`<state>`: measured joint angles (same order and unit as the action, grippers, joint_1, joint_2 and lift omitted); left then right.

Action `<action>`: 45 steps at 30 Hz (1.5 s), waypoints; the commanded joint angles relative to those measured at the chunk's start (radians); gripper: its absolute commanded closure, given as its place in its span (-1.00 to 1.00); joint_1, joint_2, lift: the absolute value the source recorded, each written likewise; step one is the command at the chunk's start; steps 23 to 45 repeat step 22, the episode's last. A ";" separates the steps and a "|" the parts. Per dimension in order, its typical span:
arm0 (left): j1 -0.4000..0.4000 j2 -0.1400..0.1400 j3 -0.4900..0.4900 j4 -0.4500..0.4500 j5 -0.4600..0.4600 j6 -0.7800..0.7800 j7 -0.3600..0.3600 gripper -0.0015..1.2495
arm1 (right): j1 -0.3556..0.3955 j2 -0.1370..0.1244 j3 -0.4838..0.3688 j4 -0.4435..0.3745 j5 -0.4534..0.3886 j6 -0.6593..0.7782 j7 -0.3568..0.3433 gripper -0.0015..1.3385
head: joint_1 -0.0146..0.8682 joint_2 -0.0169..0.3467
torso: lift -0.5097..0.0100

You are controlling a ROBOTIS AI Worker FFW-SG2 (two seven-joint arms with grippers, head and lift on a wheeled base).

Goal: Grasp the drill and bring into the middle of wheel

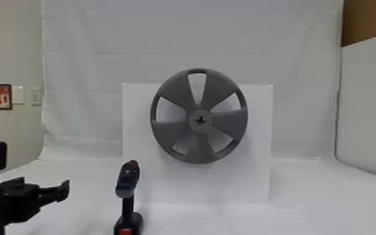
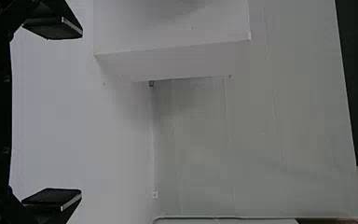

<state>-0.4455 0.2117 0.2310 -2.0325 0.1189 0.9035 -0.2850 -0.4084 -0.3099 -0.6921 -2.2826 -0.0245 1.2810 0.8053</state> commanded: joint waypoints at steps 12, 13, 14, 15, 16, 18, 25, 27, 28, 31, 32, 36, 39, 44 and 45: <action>-0.001 0.000 0.001 0.000 -0.004 0.000 0.000 -0.89 | 0.002 -0.003 0.002 0.000 0.003 0.000 0.000 -0.85 | -0.85 -0.74 | -0.59; -0.001 0.000 0.002 0.000 -0.004 0.000 0.001 -0.89 | 0.002 -0.003 0.002 0.000 0.003 0.000 0.000 -0.85 | -0.85 -0.74 | -0.59; -0.001 0.000 0.002 0.000 -0.004 0.000 0.001 -0.89 | 0.002 -0.003 0.002 0.000 0.003 0.000 0.000 -0.85 | -0.85 -0.74 | -0.59; -0.001 -0.002 0.001 0.000 -0.004 0.000 0.001 -0.89 | 0.002 -0.003 0.002 0.000 0.003 0.000 0.000 -0.85 | -0.85 -0.74 | -0.59; -0.001 -0.002 0.001 0.000 -0.004 0.000 0.001 -0.89 | 0.002 -0.003 0.002 0.000 0.003 0.000 0.000 -0.85 | -0.85 -0.74 | -0.59; -0.001 -0.002 0.001 0.000 -0.004 0.000 0.000 -0.89 | 0.000 -0.003 0.002 0.000 0.005 -0.002 0.000 -0.85 | -0.85 -0.74 | -0.59; -0.001 -0.002 0.001 0.000 -0.004 0.000 0.000 -0.89 | 0.002 -0.003 0.002 0.000 0.008 -0.002 0.000 -0.85 | -0.85 -0.74 | -0.59; -0.001 -0.002 0.001 0.000 -0.004 0.000 0.000 -0.89 | 0.002 -0.003 0.002 0.000 0.008 -0.002 0.000 -0.85 | -0.85 -0.74 | -0.59; -0.001 -0.002 0.001 0.000 -0.004 0.000 0.000 -0.89 | 0.002 -0.003 0.002 0.000 0.008 -0.002 0.000 -0.85 | -0.85 -0.74 | -0.59; -0.001 -0.002 0.001 0.000 -0.004 0.000 0.000 -0.89 | 0.002 -0.003 0.002 0.000 0.008 -0.002 0.000 -0.85 | -0.85 -0.74 | -0.59; -0.001 -0.002 0.001 0.000 -0.004 0.000 0.000 -0.89 | 0.002 -0.003 0.002 0.000 0.008 -0.002 0.000 -0.85 | -0.85 -0.74 | -0.59; -0.001 -0.002 0.001 0.000 -0.004 0.000 0.000 -0.89 | 0.002 -0.003 0.002 0.000 0.008 -0.002 0.000 -0.85 | -0.85 -0.74 | -0.59; -0.001 -0.002 0.001 0.000 -0.004 0.000 0.000 -0.89 | 0.002 -0.003 0.002 0.000 0.008 -0.002 0.000 -0.85 | -0.85 -0.74 | -0.59; -0.001 -0.002 0.001 0.000 -0.004 0.000 0.000 -0.89 | 0.002 -0.003 0.002 0.000 0.008 -0.002 0.000 -0.85 | -0.85 -0.74 | -0.59; -0.001 -0.002 0.001 0.000 -0.004 0.000 0.000 -0.89 | 0.002 -0.003 0.002 0.000 0.008 -0.002 0.000 -0.85 | -0.85 -0.74 | -0.59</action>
